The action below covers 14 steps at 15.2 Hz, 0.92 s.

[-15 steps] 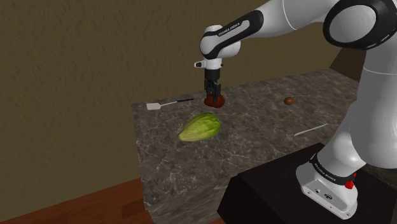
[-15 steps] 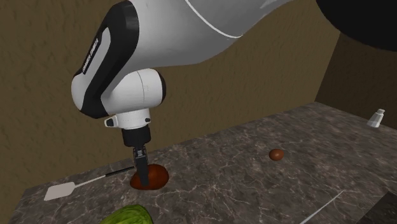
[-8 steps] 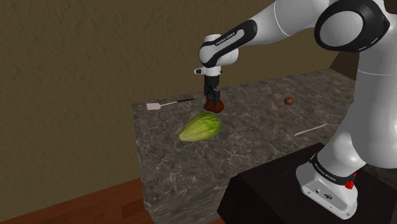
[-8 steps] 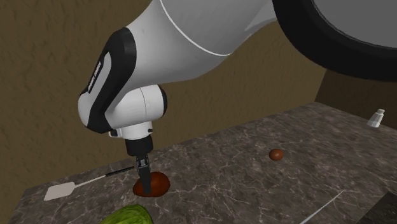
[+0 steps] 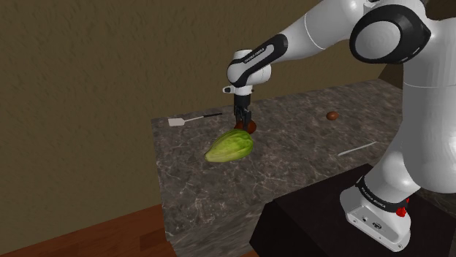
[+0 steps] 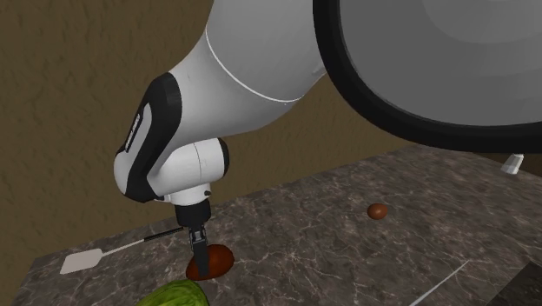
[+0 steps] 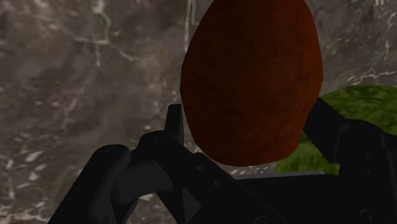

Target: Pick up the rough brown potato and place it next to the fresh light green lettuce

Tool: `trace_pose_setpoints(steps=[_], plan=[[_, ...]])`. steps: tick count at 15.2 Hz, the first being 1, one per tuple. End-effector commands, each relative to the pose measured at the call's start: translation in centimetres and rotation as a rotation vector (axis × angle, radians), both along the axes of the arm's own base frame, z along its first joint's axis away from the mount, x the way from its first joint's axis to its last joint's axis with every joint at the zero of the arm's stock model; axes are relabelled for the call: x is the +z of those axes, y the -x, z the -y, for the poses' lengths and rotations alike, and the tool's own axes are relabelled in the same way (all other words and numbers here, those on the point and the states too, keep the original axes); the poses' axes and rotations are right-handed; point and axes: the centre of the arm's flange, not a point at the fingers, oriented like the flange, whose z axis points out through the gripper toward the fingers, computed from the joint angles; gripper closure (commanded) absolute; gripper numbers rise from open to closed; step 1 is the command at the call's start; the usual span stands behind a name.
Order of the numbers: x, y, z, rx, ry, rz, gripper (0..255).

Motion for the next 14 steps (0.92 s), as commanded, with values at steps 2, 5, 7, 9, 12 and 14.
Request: trace_pose_setpoints(steps=[2,5,7,9,12,14], plan=[[-0.1,-0.1,0.0,0.000,0.000,0.001,255],[-0.1,-0.1,0.0,0.000,0.000,0.001,255],[-0.1,-0.1,0.0,0.000,0.000,0.001,0],[-0.1,-0.1,0.0,0.000,0.000,0.001,0],[-0.1,-0.1,0.0,0.000,0.000,0.001,0],[2.4,-0.8,0.4,0.000,0.000,0.001,0]])
